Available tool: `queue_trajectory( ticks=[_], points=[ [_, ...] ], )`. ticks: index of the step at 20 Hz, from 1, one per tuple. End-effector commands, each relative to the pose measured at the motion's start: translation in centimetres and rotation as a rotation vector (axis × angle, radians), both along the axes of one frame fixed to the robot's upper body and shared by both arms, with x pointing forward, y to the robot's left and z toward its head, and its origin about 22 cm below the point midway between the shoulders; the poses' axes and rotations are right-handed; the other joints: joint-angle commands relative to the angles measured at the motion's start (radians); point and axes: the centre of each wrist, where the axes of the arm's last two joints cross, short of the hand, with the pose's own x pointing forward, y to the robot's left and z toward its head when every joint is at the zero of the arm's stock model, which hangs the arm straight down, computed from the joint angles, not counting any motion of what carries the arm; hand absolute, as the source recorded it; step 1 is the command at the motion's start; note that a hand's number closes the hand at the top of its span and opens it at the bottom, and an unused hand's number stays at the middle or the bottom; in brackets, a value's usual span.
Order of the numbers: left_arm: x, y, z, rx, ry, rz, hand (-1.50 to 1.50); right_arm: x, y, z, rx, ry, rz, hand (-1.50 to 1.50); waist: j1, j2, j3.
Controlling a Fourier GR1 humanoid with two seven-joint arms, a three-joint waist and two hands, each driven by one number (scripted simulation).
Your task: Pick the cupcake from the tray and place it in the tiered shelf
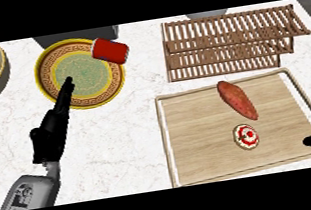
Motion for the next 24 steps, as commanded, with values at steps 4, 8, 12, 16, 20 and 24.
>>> queue_trajectory(
  ticks=[4,8,12,16,20,24],
  points=[
    [-0.1,-1.6,0.0,-0.016,0.024,-0.047,0.0,-0.5,3.3,5.7,-0.353,0.206,0.123,-1.5,0.017,0.002,-0.003],
    [-0.1,-0.8,-1.2,-0.022,0.017,-0.029,0.0,-1.9,5.3,6.4,-0.474,0.298,0.112,-1.5,0.005,0.004,-0.002],
    [1.0,-2.2,0.3,-0.019,0.018,-0.059,0.0,-2.9,8.2,7.3,-0.474,0.31,0.115,-1.5,0.007,0.004,0.0],
    [2.0,-1.4,-1.2,-0.027,0.027,-0.028,0.0,-3.6,9.4,8.1,-0.45,0.295,0.114,-1.5,0.004,0.006,0.0],
    [-0.6,-1.2,-0.9,-0.036,0.02,-0.05,0.0,-3.5,10.7,6.9,-0.471,0.281,0.1,-1.5,0.01,0.005,0.0],
    [0.8,-1.3,1.8,-0.032,0.02,-0.052,0.0,-3.1,12.2,6.6,-0.498,0.278,0.054,-1.5,0.011,0.005,0.0]
  ],
)
